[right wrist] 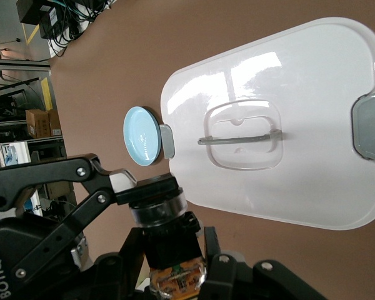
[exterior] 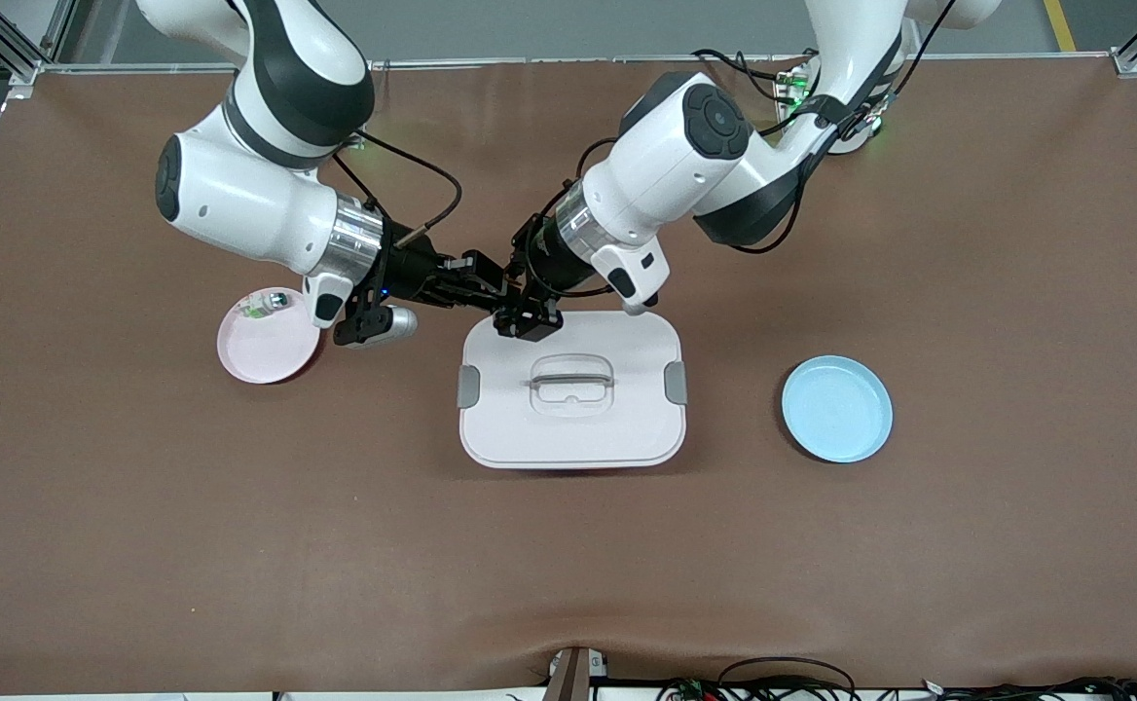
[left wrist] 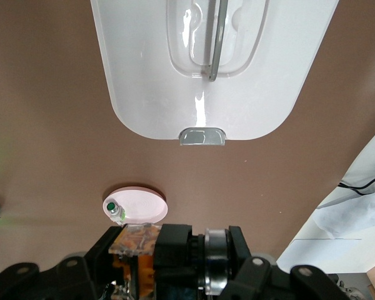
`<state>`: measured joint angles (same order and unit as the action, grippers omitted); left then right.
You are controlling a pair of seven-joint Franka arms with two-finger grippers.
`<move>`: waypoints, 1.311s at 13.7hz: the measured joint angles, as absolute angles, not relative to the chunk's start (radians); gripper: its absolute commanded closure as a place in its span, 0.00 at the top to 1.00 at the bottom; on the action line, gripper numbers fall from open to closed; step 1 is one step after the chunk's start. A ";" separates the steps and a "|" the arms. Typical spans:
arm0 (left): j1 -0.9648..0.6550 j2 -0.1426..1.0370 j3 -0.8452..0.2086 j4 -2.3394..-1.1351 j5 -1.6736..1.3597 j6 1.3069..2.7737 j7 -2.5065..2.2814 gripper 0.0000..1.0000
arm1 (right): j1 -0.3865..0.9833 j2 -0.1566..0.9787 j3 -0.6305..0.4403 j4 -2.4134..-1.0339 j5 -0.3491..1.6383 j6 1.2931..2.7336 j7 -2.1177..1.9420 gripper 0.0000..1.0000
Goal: Transfer orange switch to right arm and place
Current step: 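Close the right gripper on the orange switch beside the left gripper, then open the left gripper and withdraw it while the right gripper pulls away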
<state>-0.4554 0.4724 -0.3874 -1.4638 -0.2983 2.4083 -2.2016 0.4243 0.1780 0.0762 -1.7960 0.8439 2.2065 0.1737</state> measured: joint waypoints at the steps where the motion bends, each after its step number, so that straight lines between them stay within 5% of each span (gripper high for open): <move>1: -0.455 0.472 -0.387 -1.464 -0.298 2.408 -2.200 0.75 | 0.424 0.178 0.076 -1.796 0.844 2.207 0.174 0.00; 3: -0.455 0.472 -0.387 -1.463 -0.298 2.410 -2.199 1.00 | 0.424 0.178 0.076 -1.796 0.844 2.207 0.185 0.00; 8: -0.452 0.472 -0.386 -1.445 -0.297 2.412 -2.200 1.00 | 0.424 0.178 0.072 -1.799 0.799 2.206 0.190 0.00; 18: -0.370 0.412 -0.385 -1.552 -0.289 2.412 -1.915 1.00 | 0.314 0.148 0.065 -1.772 0.280 1.992 -0.107 0.00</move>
